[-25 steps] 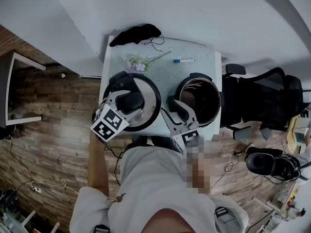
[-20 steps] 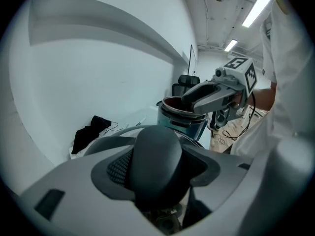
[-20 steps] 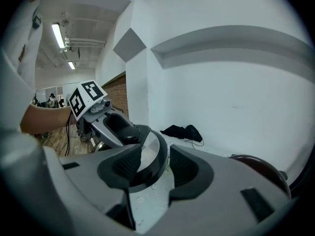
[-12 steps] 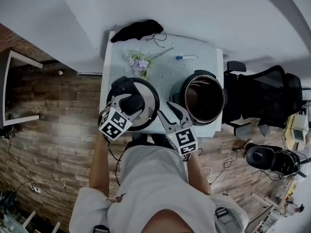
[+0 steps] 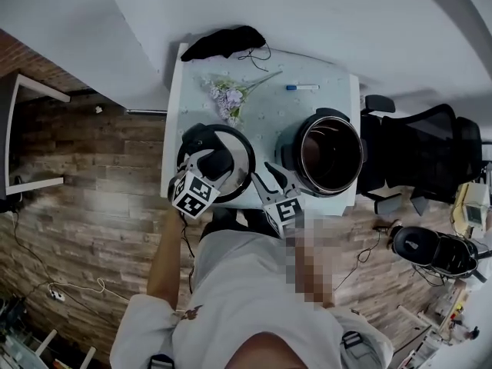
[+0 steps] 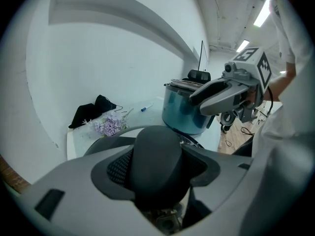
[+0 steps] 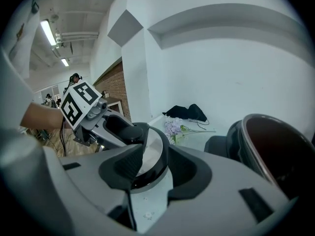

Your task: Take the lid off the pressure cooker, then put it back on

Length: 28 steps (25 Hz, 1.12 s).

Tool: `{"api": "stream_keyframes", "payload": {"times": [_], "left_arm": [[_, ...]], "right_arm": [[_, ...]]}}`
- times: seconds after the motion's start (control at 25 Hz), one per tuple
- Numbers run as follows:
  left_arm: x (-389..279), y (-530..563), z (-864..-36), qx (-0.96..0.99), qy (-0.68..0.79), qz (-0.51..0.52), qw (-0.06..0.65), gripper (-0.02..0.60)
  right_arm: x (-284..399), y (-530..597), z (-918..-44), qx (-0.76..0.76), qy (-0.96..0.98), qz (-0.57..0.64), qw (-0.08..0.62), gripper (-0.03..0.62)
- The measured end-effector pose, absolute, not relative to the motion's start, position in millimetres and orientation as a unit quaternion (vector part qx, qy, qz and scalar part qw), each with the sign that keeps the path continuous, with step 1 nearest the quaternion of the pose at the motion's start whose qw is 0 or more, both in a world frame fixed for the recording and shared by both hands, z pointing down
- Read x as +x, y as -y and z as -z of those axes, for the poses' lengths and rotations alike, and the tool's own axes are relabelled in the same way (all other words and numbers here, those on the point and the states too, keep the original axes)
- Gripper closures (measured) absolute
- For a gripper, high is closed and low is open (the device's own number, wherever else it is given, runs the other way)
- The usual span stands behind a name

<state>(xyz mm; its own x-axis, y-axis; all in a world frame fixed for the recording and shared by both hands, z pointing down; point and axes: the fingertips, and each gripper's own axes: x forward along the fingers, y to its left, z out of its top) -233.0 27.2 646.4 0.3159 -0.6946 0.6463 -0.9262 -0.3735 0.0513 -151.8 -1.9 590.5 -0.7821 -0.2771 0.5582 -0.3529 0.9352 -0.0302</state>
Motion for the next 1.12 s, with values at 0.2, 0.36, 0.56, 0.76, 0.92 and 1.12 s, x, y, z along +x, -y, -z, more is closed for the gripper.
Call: {"api": "stream_keyframes", "payload": {"times": [0.2, 0.36, 0.56, 0.76, 0.92, 1.12], "left_arm": [[-231, -28, -666, 0.770, 0.533, -0.274, 0.218, 0.307], [-229, -27, -677, 0.763, 0.545, -0.270, 0.221, 0.307], [-225, -26, -691, 0.753, 0.556, -0.273, 0.224, 0.307], [-222, -24, -701, 0.749, 0.560, -0.277, 0.223, 0.307], [-220, -24, -711, 0.746, 0.561, -0.281, 0.225, 0.307], [-221, -22, -717, 0.744, 0.564, -0.272, 0.232, 0.307]], "right_arm": [[-153, 0, -613, 0.167, 0.938, -0.073, 0.295, 0.433], [-154, -4, -624, 0.162, 0.937, -0.077, 0.300, 0.433], [-154, -6, -635, 0.160, 0.935, -0.084, 0.305, 0.433], [-153, -6, -643, 0.157, 0.934, -0.087, 0.310, 0.433], [-152, -7, -649, 0.155, 0.932, -0.090, 0.316, 0.433], [-151, -5, -653, 0.153, 0.931, -0.092, 0.319, 0.431]]}}
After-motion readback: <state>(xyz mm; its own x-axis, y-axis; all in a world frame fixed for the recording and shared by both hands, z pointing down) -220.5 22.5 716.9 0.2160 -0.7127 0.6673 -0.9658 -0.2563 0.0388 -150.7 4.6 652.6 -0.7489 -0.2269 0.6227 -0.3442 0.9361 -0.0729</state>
